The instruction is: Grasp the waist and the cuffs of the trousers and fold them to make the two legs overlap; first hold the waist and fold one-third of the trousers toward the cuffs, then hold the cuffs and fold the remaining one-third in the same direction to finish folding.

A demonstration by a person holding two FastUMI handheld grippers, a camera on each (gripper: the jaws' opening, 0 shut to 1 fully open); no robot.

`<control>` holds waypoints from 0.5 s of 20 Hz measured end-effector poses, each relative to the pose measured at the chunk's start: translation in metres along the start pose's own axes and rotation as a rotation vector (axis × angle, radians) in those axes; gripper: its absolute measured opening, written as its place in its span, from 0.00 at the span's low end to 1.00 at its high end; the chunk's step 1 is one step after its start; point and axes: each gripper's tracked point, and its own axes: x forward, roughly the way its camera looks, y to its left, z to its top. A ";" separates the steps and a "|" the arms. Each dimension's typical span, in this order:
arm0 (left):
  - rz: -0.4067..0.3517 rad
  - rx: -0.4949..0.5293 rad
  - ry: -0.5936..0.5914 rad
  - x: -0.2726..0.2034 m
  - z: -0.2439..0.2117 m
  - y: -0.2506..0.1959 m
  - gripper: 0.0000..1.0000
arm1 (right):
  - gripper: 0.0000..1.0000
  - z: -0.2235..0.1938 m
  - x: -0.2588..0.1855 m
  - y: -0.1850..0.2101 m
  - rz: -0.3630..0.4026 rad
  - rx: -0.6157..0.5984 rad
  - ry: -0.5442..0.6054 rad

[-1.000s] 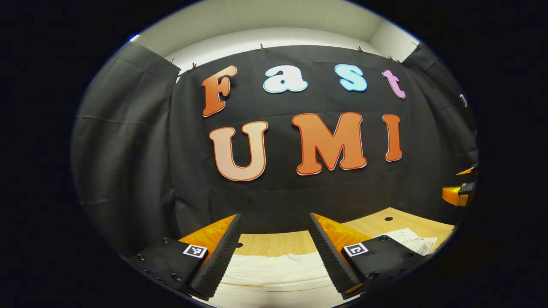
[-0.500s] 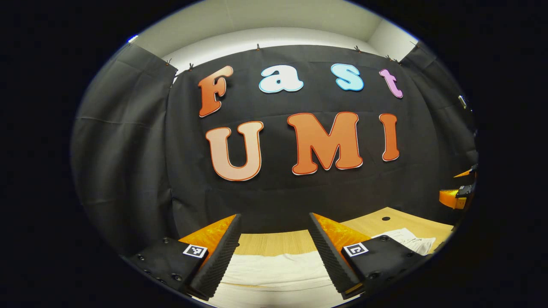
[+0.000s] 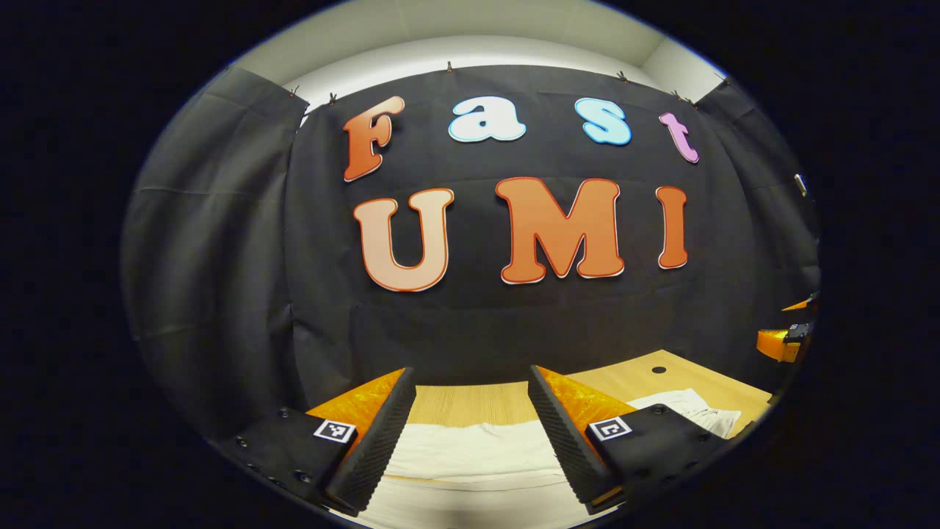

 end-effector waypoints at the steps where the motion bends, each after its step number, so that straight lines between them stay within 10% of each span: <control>1: 0.004 0.002 0.022 0.002 -0.008 0.003 1.00 | 0.99 -0.007 0.002 -0.002 -0.004 0.003 0.023; 10: 0.091 -0.091 0.201 0.003 -0.061 0.036 1.00 | 0.99 -0.056 0.020 -0.024 -0.003 0.024 0.174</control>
